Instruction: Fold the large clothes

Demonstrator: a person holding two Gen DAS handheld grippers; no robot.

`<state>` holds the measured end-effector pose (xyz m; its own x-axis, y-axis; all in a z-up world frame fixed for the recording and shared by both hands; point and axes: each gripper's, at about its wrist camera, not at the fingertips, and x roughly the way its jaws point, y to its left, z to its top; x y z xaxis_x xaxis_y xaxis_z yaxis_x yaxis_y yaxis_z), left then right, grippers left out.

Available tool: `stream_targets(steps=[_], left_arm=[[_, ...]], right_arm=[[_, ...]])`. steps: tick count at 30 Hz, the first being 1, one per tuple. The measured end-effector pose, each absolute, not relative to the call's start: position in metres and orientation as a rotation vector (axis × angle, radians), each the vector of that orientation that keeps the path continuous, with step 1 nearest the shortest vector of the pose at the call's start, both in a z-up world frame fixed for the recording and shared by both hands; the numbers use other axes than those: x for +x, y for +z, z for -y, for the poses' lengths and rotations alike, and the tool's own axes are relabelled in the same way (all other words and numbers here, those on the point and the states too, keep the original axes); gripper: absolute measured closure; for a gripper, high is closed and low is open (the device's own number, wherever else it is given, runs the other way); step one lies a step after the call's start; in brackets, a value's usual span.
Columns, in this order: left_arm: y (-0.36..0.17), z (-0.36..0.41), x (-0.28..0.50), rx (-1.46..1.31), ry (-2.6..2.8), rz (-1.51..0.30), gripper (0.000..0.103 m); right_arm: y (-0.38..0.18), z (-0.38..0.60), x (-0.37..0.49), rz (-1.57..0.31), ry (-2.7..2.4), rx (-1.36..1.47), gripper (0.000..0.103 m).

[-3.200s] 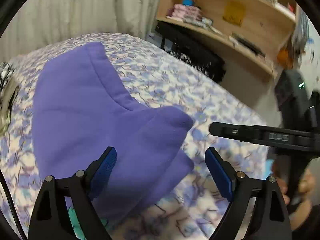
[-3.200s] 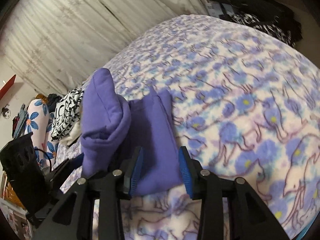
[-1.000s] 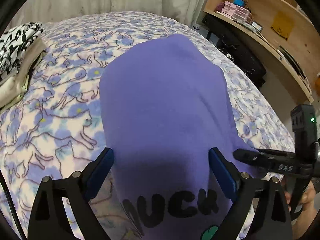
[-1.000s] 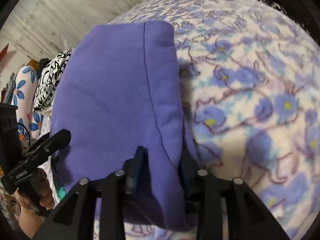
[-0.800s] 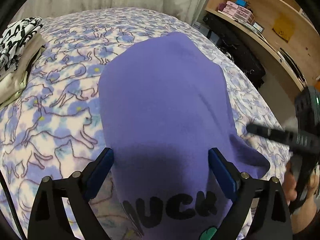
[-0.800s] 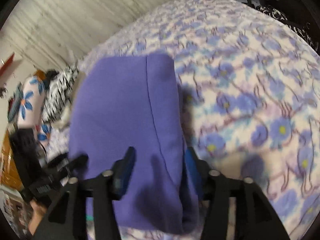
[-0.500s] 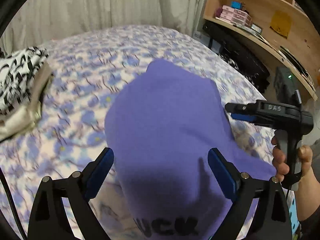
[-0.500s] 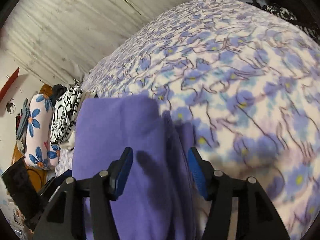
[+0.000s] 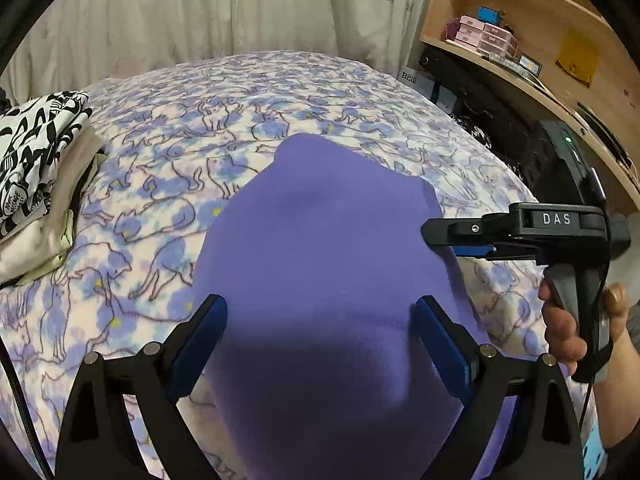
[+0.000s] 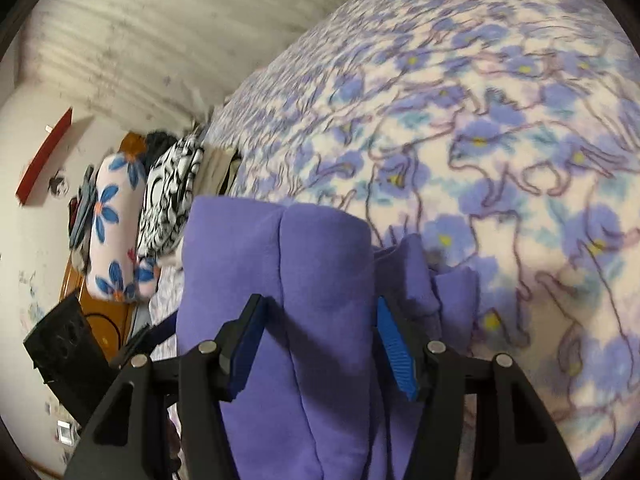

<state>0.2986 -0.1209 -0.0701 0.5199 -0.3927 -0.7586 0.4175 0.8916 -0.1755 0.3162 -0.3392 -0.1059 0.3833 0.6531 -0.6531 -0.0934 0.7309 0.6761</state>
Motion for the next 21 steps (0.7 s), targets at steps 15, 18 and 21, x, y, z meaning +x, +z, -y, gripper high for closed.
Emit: stream_targets(steps=[15,18,21], left_arm=[[-0.054,0.12,0.306,0.012,-0.509,-0.926,0.01],[-0.058,0.116,0.312,0.004,-0.479,-0.956,0.01],[-0.069,0.121,0.317,-0.023,-0.485,-0.998,0.01]], right_arm=[[-0.076,0.341,0.266,-1.006,0.178,0.351,0.093],[-0.083,0.355,0.258,-1.022,0.087,0.311,0.093],[-0.107,0.356,0.263,-1.084,0.036,0.297,0.093]])
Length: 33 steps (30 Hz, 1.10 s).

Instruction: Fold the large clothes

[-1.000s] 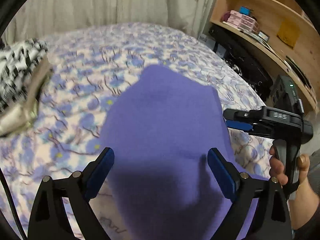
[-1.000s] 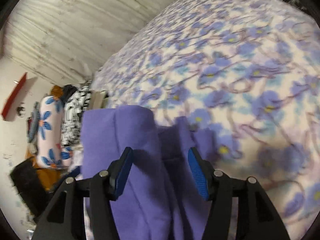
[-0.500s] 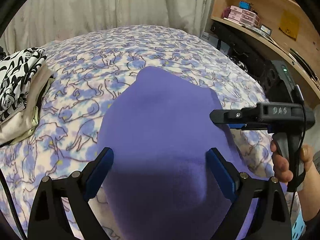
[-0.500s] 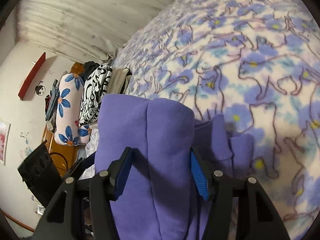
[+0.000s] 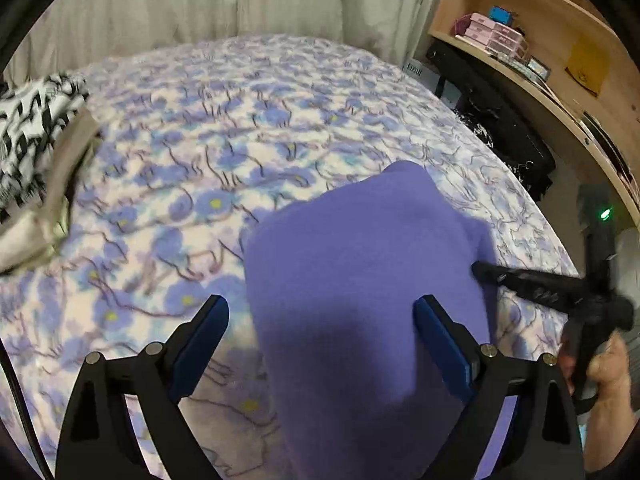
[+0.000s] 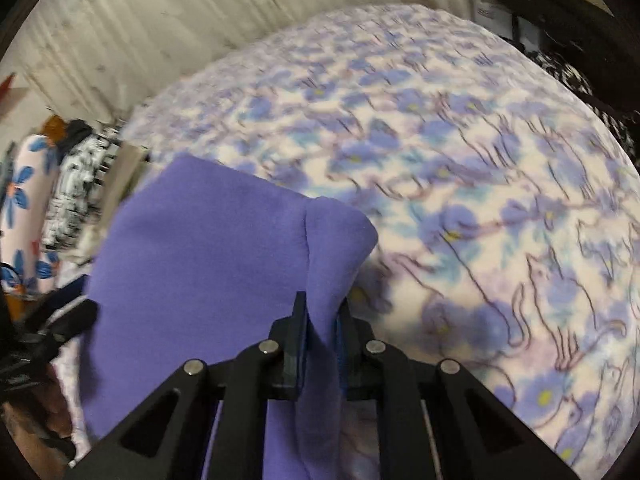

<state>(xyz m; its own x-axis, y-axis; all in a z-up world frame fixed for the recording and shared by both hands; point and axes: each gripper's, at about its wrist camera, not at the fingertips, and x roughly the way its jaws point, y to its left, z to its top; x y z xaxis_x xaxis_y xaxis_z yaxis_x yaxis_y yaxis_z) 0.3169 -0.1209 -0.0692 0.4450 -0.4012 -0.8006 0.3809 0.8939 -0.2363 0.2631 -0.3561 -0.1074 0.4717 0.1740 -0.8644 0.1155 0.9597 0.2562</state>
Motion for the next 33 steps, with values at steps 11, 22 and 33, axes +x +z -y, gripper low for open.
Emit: stream_targets(steps=[11,22,33], left_arm=[[-0.111,0.121,0.341,-0.091,-0.436,-1.101,0.0],[-0.09,0.112,0.318,0.0,-0.402,-1.024,0.001],[-0.07,0.1,0.251,0.029,-0.517,-1.015,0.002]], right_arm=[[-0.139,0.339,0.283,-1.092,-0.071,0.207,0.089],[-0.075,0.329,0.232,-0.994,-0.018,0.285,0.073],[-0.098,0.281,0.169,-1.051,0.084,0.178,0.073]])
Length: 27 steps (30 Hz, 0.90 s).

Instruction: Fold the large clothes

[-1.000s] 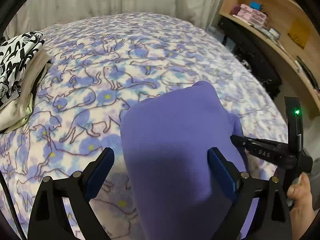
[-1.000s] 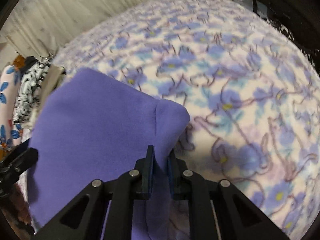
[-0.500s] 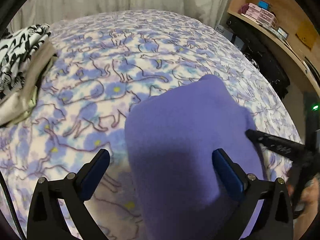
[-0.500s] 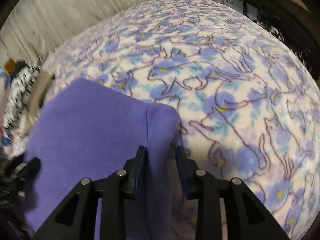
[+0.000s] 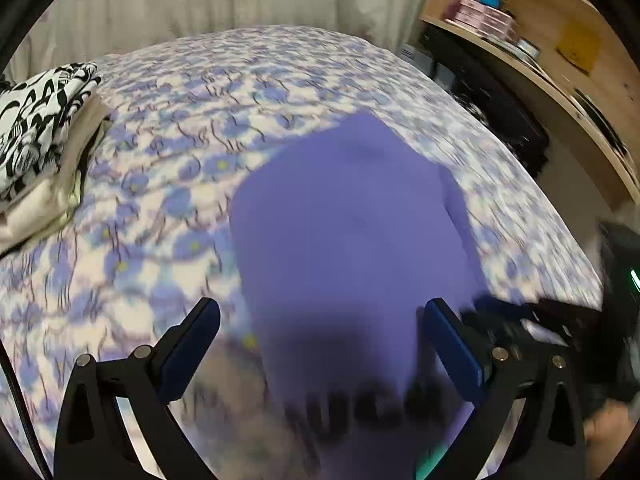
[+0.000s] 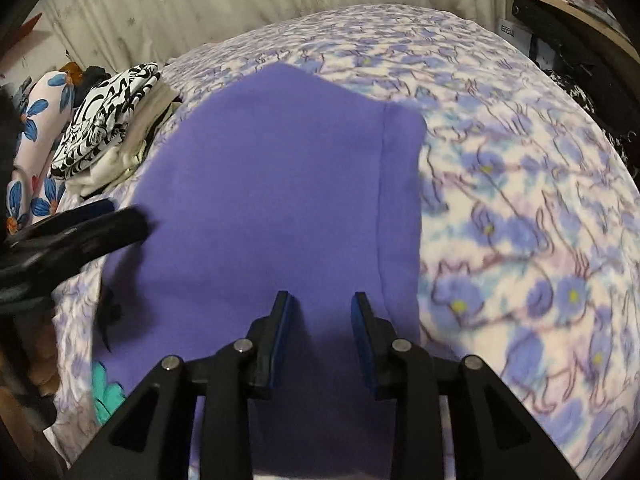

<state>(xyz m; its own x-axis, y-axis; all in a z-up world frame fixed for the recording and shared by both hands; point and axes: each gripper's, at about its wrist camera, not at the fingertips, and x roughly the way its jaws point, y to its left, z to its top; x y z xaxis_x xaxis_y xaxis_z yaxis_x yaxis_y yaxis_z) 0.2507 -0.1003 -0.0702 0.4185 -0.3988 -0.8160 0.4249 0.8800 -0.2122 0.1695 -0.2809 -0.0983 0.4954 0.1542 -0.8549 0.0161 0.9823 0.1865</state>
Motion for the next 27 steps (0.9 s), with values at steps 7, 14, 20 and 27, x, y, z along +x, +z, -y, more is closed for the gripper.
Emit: stream_targets(steps=[7,14,20,27], left_arm=[[-0.095,0.084,0.215,-0.043,-0.554,-1.101,0.002],[-0.114,0.088,0.212,-0.043,-0.552,-1.103,0.0],[-0.116,0.089,0.214,-0.051,-0.559,-1.085,0.0],[-0.103,0.083,0.213,-0.048,-0.531,-1.089,0.0]], right_arm=[[-0.107,0.282,0.161,-1.069,0.092,0.178,0.073],[-0.122,0.266,0.155,-1.039,0.056,0.057,0.073],[-0.124,0.268,0.152,-1.014,0.047,0.067,0.073],[-0.108,0.27,0.149,-1.014,0.063,0.072,0.07]])
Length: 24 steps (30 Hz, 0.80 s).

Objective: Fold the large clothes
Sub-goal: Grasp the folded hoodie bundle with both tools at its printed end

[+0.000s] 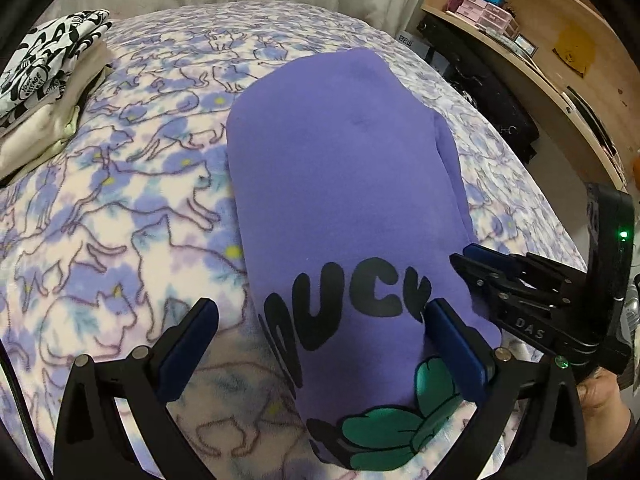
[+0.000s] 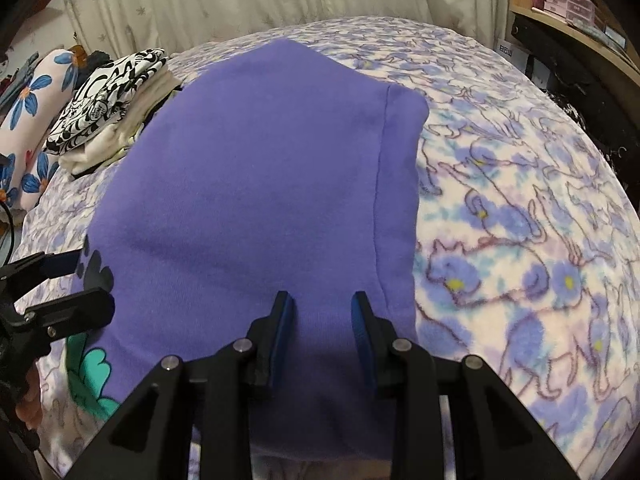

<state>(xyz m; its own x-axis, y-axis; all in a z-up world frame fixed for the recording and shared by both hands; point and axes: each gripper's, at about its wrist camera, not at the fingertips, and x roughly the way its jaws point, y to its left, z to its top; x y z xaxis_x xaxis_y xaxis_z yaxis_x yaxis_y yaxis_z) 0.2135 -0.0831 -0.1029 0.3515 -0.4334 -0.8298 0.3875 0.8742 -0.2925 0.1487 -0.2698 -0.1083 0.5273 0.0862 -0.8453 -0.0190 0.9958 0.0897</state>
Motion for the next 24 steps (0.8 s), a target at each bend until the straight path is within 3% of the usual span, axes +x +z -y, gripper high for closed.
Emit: stream_targets(steps=[3,7,8,18,24], left_arm=[[-0.097,0.079,0.214,-0.052,-0.524,-1.095,0.0],[-0.088,0.074,0.217,-0.077,-0.537,-1.103,0.001],[-0.087,0.072,0.218,-0.084,-0.539,-1.108,0.001],[-0.066,0.052,0.234,-0.164,-0.53,-1.11,0.001],[-0.084,0.046,0.249,-0.283,-0.661,-1.234,0.001]], right_arm=[[-0.097,0.274,0.147,-1.023,0.086,0.104,0.061],[-0.084,0.279,0.145,-1.025,0.107,0.134,0.019],[-0.079,0.281,0.143,-1.014,0.112,0.143,0.015],[-0.047,0.317,0.151,-0.96,0.158,0.258,0.007],[-0.045,0.333,0.165,-0.993,0.184,0.234,0.005]])
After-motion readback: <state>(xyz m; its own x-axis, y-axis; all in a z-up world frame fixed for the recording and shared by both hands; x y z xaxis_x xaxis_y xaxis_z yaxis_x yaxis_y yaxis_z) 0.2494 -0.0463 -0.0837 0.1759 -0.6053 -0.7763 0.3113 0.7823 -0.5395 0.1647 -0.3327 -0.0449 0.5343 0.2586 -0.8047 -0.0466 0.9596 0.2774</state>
